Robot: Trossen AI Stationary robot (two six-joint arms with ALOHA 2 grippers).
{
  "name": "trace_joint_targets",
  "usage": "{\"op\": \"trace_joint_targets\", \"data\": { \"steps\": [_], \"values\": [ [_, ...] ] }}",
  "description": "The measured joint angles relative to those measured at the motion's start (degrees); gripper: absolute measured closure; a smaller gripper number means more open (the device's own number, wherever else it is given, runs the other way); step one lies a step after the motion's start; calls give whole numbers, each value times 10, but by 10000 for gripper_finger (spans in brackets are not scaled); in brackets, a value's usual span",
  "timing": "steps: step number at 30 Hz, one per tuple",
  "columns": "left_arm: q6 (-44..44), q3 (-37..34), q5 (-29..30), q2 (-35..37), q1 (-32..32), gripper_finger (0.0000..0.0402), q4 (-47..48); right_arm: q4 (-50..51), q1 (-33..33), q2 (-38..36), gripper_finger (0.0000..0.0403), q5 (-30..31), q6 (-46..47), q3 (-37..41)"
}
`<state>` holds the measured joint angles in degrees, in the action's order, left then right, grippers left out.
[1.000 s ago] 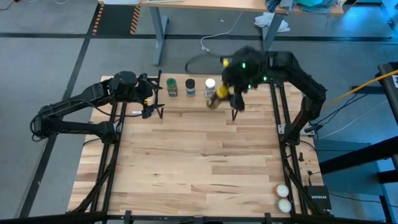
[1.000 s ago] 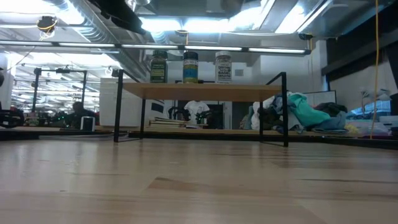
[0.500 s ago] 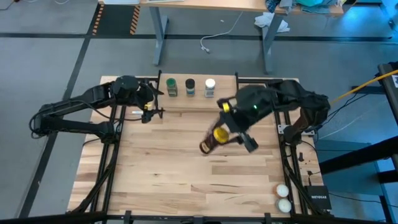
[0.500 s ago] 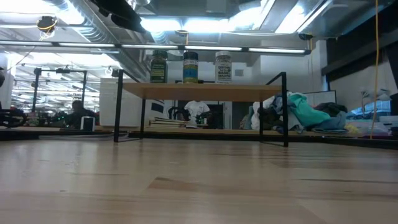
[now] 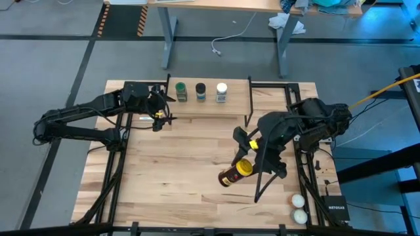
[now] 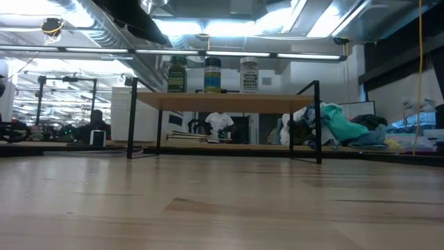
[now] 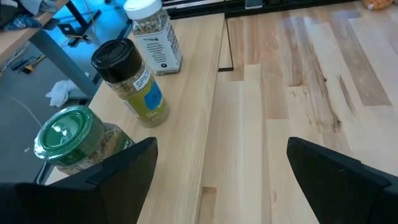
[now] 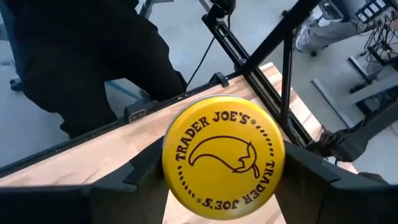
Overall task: Shelf spices
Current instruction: Remove the yellow seasoning bottle from the shelf
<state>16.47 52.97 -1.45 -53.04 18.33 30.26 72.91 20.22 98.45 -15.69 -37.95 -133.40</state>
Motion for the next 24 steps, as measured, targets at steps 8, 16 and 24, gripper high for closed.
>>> {"op": "trace_joint_targets", "data": {
  "steps": [8,16,24],
  "values": [
    [0,0,2,0,0,50,-2,-14,-38,8,173,6,57,0],
    [-14,0,2,0,0,50,-14,-14,-137,78,173,-15,191,46],
    [-41,0,3,0,0,50,-11,-21,-178,169,173,10,240,161]
  ]
}}
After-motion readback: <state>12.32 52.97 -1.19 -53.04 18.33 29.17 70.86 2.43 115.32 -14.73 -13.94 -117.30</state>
